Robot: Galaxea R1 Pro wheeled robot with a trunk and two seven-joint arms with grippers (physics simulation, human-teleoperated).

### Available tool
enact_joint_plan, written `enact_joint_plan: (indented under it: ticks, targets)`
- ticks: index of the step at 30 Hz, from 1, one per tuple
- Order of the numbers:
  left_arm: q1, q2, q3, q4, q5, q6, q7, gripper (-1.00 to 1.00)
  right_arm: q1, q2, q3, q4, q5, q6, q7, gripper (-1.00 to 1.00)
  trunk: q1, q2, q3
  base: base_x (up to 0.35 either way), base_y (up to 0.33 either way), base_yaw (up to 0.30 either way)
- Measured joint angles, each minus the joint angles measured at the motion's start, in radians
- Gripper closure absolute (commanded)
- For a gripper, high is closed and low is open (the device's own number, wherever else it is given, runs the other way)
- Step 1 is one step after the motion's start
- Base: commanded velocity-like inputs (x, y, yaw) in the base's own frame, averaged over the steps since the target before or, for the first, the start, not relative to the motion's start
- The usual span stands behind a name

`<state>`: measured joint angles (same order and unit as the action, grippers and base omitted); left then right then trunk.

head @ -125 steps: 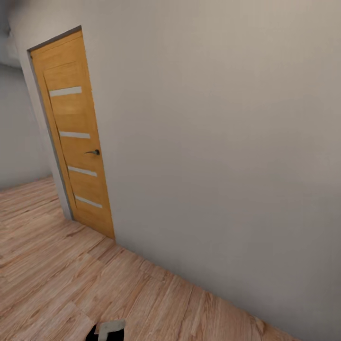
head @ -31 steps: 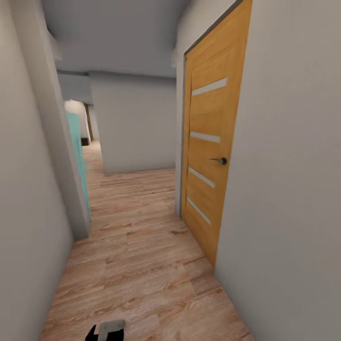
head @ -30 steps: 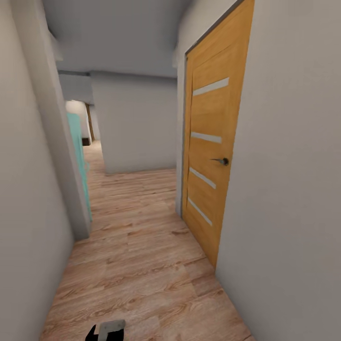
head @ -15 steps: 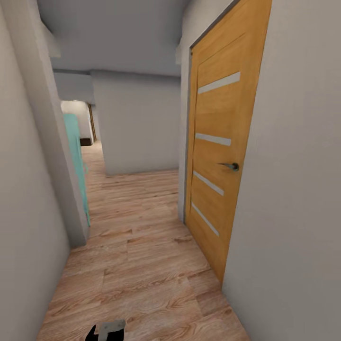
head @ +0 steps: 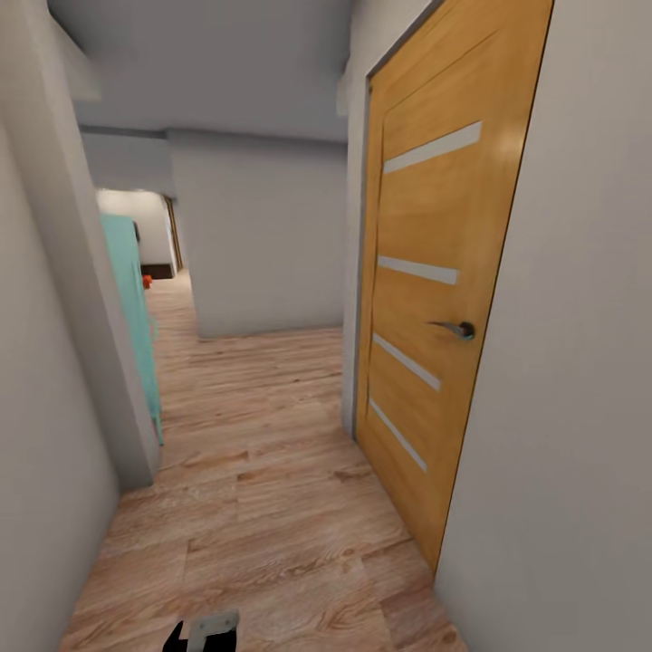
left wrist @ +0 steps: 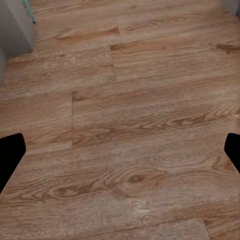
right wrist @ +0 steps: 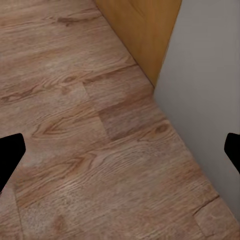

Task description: Move the two storage containers from the living room to the garage. In the garage, place one container on the floor and stack the other container on top of it (either order is fine).

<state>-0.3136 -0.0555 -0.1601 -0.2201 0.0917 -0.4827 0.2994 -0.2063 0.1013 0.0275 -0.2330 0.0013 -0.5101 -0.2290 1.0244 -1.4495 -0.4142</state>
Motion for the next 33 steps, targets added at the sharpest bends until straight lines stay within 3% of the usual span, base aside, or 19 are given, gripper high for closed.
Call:
enact_joint_plan:
  ticks: [10,33]
  targets:
    - [0.000,0.000,0.000,0.000,0.000,0.000,0.000,-1.00,0.000,0.000,0.000,0.000,0.000,0.000,0.000,-1.00,0.000,0.000,-0.005,0.340,0.000,0.029]
    - [0.000,0.000,0.000,0.000,0.000,0.000,0.000,-1.00,0.000,0.000,0.000,-0.001,0.000,0.000,-0.001,-1.00,0.000,0.000,-0.005,0.339,0.000,0.172]
